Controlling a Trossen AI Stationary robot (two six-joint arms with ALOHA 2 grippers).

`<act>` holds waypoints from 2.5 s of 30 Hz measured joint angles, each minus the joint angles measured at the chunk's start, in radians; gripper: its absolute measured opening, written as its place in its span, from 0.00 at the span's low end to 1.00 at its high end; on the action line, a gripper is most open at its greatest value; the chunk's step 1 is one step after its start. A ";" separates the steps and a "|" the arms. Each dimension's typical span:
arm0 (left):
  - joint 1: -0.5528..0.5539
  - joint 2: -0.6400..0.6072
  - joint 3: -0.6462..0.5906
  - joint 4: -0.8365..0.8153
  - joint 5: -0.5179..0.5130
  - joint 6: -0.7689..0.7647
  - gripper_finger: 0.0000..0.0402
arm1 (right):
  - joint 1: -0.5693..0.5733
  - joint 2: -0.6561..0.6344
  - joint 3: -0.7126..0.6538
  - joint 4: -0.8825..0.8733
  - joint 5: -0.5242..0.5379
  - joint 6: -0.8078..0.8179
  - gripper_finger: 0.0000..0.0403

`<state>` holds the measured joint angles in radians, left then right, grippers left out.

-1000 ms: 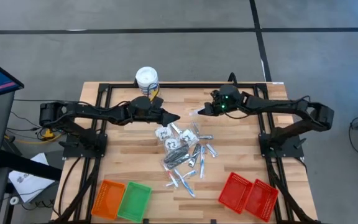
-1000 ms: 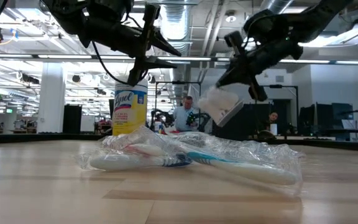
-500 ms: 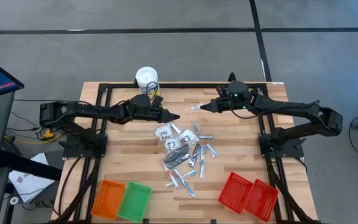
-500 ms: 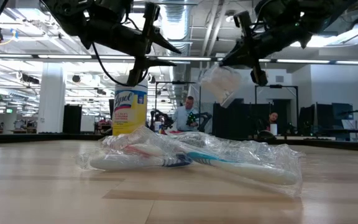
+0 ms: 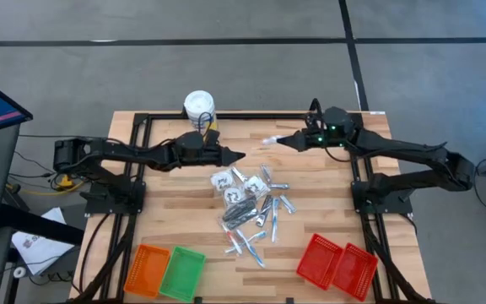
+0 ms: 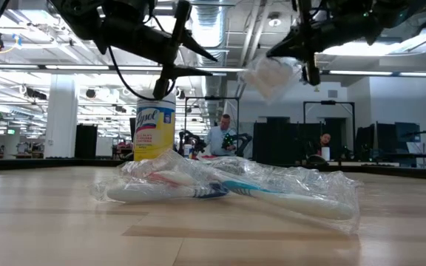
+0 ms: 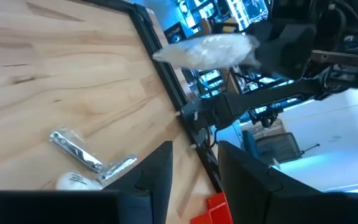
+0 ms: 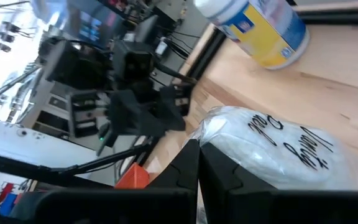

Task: Pick & Place Travel size toiletries
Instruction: Put the cotton pods into the left red basket

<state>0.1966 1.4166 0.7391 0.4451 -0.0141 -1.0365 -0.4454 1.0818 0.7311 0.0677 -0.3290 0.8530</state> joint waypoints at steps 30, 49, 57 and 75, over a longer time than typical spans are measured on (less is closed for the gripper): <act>-0.069 0.000 0.000 0.185 0.214 -0.385 0.31 | 0.209 -0.163 0.000 0.001 -0.023 -0.211 0.00; -0.152 0.000 0.000 0.304 0.240 -0.638 0.29 | 0.411 -0.162 0.000 0.133 0.043 -0.473 0.00; -0.152 0.000 0.000 0.365 0.239 -0.646 0.29 | 0.488 -0.162 0.000 0.147 0.043 -0.622 0.00; -0.153 0.000 0.000 0.374 0.224 -0.611 0.29 | 0.573 -0.162 0.000 0.154 0.045 -1.124 0.00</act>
<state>0.0437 1.4166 0.7387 0.8192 0.2100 -1.6471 0.1275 0.9195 0.7311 0.2222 -0.2840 -0.2710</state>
